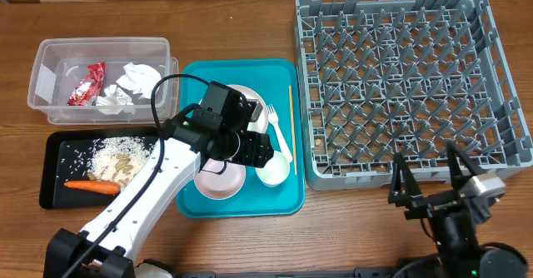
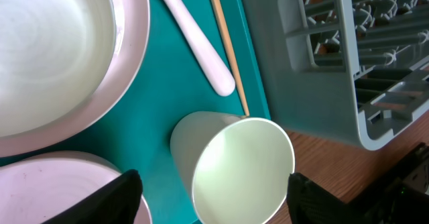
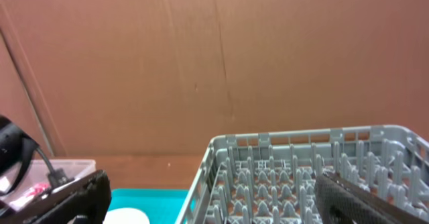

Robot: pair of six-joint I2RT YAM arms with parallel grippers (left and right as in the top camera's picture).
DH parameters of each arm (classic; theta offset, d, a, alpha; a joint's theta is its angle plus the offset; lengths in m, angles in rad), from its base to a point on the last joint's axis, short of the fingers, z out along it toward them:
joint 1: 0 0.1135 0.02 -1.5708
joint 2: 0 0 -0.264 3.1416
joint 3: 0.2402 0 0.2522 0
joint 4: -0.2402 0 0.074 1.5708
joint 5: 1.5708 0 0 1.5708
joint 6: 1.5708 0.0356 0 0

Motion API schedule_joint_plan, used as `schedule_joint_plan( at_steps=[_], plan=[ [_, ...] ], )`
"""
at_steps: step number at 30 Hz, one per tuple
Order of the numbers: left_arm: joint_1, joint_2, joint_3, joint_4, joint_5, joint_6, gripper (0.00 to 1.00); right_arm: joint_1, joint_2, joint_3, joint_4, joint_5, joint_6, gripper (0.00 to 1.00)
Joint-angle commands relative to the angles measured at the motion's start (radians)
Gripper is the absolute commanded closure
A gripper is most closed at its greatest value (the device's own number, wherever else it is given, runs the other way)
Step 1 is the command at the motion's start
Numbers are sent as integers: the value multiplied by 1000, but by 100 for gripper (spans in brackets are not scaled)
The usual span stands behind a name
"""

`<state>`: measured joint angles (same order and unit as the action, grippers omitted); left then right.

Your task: Sort waste into correct bins and load items into the dishwasher

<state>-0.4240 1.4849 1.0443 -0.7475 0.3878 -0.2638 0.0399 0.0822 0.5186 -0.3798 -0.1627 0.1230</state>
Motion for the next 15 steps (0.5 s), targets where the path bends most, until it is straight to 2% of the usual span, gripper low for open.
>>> schedule_joint_plan(
  at_steps=[1,2,3,5,10,15],
  plan=[
    [-3,-21,20,0,-3,-6,24,5,74,109,-53,14,5,0],
    [-3,-21,20,0,-3,-6,13,5,104,148,-82,14,4,0],
    [-3,-21,20,0,-2,-6,12,5,131,182,-107,11,4,0],
    [-3,-21,20,0,5,-7,13,5,198,258,-169,11,5,0],
    [-3,-21,20,-6,5,-17,23,5,375,475,-352,-7,5,0],
    [-3,-21,20,-11,5,-29,22,5,468,633,-423,-178,9,0]
  ],
)
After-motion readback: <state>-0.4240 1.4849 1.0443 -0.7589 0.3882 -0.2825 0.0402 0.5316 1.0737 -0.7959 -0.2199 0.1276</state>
